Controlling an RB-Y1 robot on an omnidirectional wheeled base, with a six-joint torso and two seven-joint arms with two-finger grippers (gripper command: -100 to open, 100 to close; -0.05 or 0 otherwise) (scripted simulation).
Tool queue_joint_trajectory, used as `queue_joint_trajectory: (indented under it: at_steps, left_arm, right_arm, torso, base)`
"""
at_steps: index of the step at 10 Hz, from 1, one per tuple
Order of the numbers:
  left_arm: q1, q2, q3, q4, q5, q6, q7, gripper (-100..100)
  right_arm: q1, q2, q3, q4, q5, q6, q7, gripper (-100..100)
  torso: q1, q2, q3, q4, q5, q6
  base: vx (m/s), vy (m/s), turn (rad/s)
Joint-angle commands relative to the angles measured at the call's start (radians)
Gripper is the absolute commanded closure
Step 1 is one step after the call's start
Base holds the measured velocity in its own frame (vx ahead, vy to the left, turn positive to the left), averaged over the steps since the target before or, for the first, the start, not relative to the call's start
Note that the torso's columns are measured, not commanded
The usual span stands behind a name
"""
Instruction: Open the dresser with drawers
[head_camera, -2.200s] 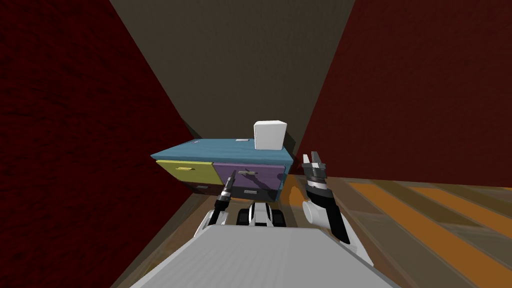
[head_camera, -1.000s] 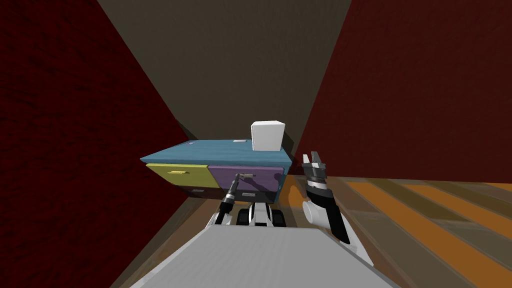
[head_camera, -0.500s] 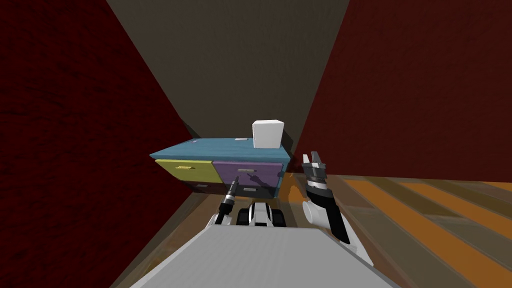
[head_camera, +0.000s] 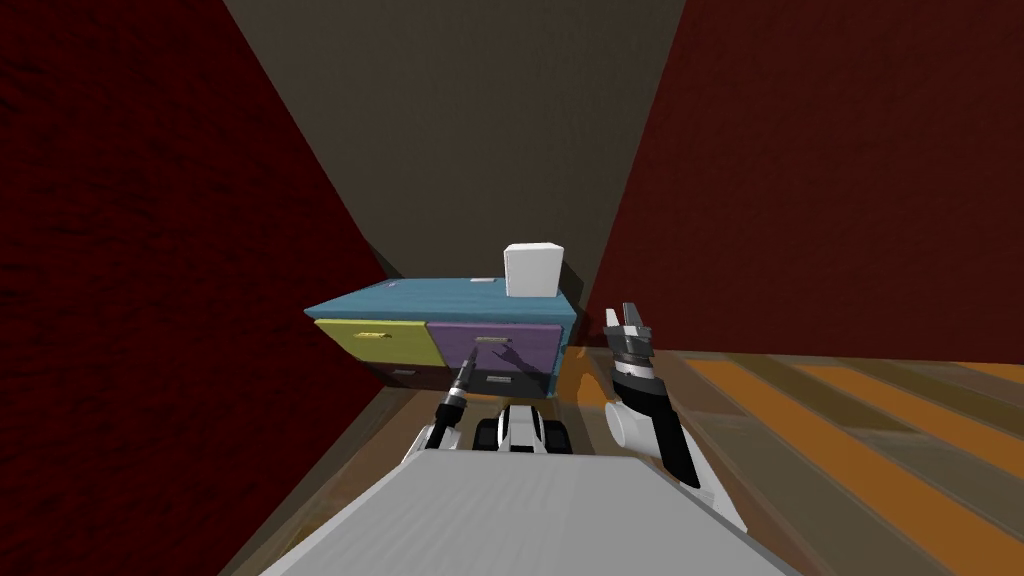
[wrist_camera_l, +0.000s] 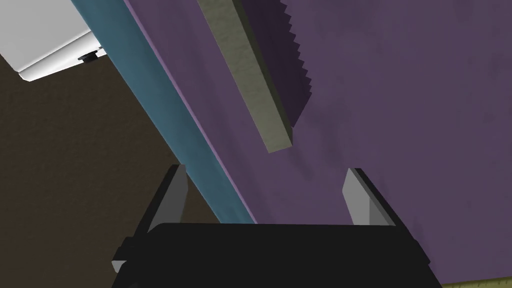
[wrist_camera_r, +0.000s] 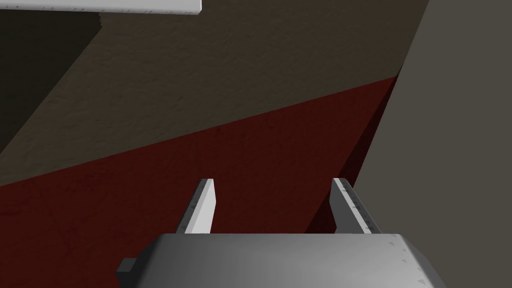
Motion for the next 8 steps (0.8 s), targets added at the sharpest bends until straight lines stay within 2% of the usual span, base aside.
queue_joint_trajectory:
  at_steps: [1, 2, 3, 4, 8]
  left_arm:
    - [-0.005, -0.001, 0.001, -0.004, 0.001, 0.014, 0.003, -100]
    - [-0.013, 0.002, 0.003, -0.028, 0.002, 0.047, 0.008, -100]
    - [-0.008, 0.002, 0.002, -0.019, 0.002, 0.031, 0.006, -100]
    - [-0.009, 0.002, 0.002, -0.022, 0.002, 0.035, 0.007, 100]
    - [0.028, 0.013, -0.012, -0.067, -0.001, 0.045, 0.016, 100]
  right_arm:
    - [0.0, 0.0, 0.0, 0.0, 0.0, 0.0, 0.0, 0]
    - [0.0, 0.0, 0.0, 0.0, 0.0, 0.0, 0.0, 0]
    - [0.0, 0.0, 0.0, 0.0, 0.0, 0.0, 0.0, 0]
    - [0.0, 0.0, 0.0, 0.0, 0.0, 0.0, 0.0, 0]
    - [-0.001, 0.0, 0.0, 0.0, 0.0, 0.0, 0.0, 0]
  torso:
    - [0.0, 0.005, 0.003, 0.002, 0.0, 0.0]
    - [0.0, 0.013, 0.008, 0.004, 0.0, 0.0]
    - [0.0, 0.014, 0.009, 0.004, 0.0, 0.0]
    - [0.0, 0.014, 0.009, 0.004, 0.0, 0.0]
    - [-0.001, 0.013, 0.008, 0.004, 0.0, 0.0]
  base:
    - [0.089, 0.002, -0.004]
    - [0.079, -0.003, -0.02]
    - [0.049, -0.001, -0.006]
    - [0.009, 0.0, 0.002]
    - [-0.172, 0.002, 0.021]
